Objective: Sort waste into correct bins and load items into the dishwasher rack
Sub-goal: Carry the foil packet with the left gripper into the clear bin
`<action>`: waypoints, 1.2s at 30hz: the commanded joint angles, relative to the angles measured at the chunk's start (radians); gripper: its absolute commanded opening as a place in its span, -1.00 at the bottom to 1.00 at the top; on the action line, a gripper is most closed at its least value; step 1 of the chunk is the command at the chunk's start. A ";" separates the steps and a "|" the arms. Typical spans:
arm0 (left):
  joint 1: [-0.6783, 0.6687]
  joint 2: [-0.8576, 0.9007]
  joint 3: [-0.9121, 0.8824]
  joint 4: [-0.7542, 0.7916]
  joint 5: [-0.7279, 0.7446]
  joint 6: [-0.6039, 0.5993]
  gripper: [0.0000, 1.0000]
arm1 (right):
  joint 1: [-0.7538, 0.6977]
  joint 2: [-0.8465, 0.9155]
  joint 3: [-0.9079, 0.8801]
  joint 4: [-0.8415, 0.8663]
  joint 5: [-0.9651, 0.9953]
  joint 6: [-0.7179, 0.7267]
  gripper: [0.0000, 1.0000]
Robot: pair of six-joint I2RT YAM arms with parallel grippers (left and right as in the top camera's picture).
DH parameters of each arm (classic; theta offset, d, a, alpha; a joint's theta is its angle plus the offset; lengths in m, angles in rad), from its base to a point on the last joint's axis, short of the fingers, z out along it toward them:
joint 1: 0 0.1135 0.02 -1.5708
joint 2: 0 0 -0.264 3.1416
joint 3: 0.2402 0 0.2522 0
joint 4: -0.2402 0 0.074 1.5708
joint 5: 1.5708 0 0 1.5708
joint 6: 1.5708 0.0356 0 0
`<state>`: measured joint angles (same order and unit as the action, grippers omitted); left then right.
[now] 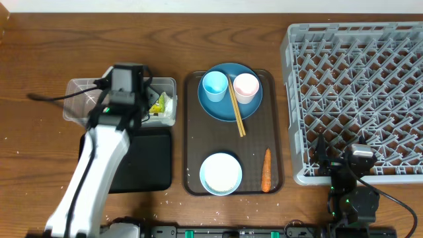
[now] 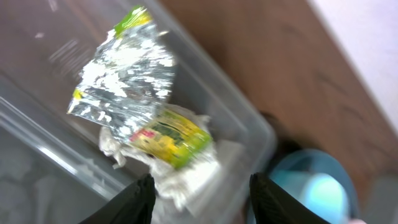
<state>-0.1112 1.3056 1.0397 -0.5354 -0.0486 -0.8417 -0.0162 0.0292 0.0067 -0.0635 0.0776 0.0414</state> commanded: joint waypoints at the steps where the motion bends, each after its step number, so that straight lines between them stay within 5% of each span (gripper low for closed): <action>1: 0.005 -0.108 0.013 -0.032 0.056 0.114 0.05 | -0.005 0.000 -0.001 -0.004 0.000 0.003 0.98; 4: 0.005 -0.172 0.013 -0.031 0.036 0.211 -0.03 | -0.005 0.000 -0.001 -0.004 0.000 0.003 0.99; 9: 0.005 -0.181 0.012 -0.029 -0.062 0.312 -0.74 | -0.005 0.000 -0.001 -0.004 0.000 0.003 0.98; 11: 0.006 -0.154 0.012 -0.028 -0.092 0.318 -0.85 | -0.005 0.000 -0.001 -0.004 0.000 0.003 0.99; 27: 0.129 0.283 0.012 0.125 -0.092 0.400 -0.88 | -0.005 0.002 -0.001 -0.004 0.000 0.003 0.98; 36: 0.130 0.369 0.011 0.151 -0.091 0.433 -0.87 | -0.005 0.002 -0.001 -0.004 0.000 0.003 0.98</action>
<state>0.0177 1.6661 1.0401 -0.3946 -0.1230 -0.4461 -0.0162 0.0299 0.0067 -0.0635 0.0780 0.0414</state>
